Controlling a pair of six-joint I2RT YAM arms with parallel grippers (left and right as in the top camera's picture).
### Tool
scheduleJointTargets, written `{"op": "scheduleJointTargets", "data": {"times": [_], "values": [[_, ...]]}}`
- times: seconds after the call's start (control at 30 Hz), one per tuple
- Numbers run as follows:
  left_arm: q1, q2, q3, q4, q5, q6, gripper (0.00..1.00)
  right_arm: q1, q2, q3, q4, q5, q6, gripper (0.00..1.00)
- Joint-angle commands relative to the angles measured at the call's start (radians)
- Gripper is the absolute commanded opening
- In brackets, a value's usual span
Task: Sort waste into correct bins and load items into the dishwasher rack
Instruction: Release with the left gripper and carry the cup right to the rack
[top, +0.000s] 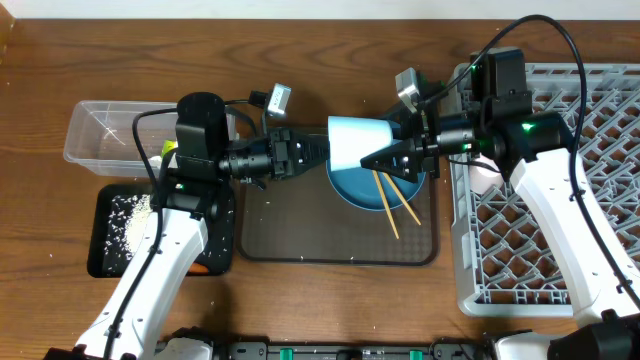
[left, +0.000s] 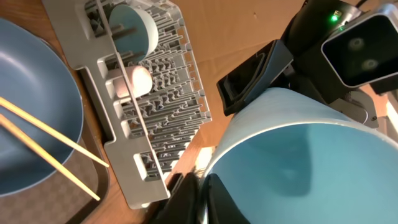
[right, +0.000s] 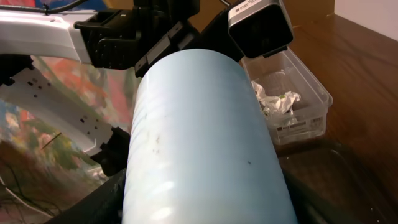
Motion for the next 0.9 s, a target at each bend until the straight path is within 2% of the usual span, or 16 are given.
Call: {"op": "scheduleJointTargets", "data": {"times": [0.0,0.07,0.1,0.27,0.5,0.6,0.67,0.87], "values": [[-0.006,0.005,-0.01,0.003,0.037,0.015,0.17,-0.013,-0.01,0.018,0.014,0.025,-0.01,0.52],[-0.006,0.005,-0.01,0.0,0.038,0.015,0.17,-0.013,-0.01,0.018,0.014,0.025,-0.011,0.51],[-0.006,0.005,-0.01,0.0,0.038,0.015,0.21,-0.013,-0.01,0.018,0.014,0.025,-0.011,0.5],[-0.006,0.005,-0.01,0.0,0.037,0.043,0.27,-0.024,-0.01,0.018,0.014,0.038,-0.008,0.46],[0.015,0.005,-0.01,-0.001,0.036,0.082,0.28,-0.125,-0.01,0.018,0.009,0.055,0.092,0.46],[0.018,0.005,-0.01,-0.036,-0.01,0.095,0.28,-0.171,-0.01,0.018,-0.014,0.078,0.111,0.46],[0.018,0.005,-0.01,-0.096,-0.068,0.124,0.28,-0.197,-0.01,0.018,-0.034,0.154,0.149,0.45],[0.018,0.005,-0.01,-0.341,-0.302,0.239,0.28,-0.29,-0.028,0.018,-0.117,0.547,0.333,0.41]]}}
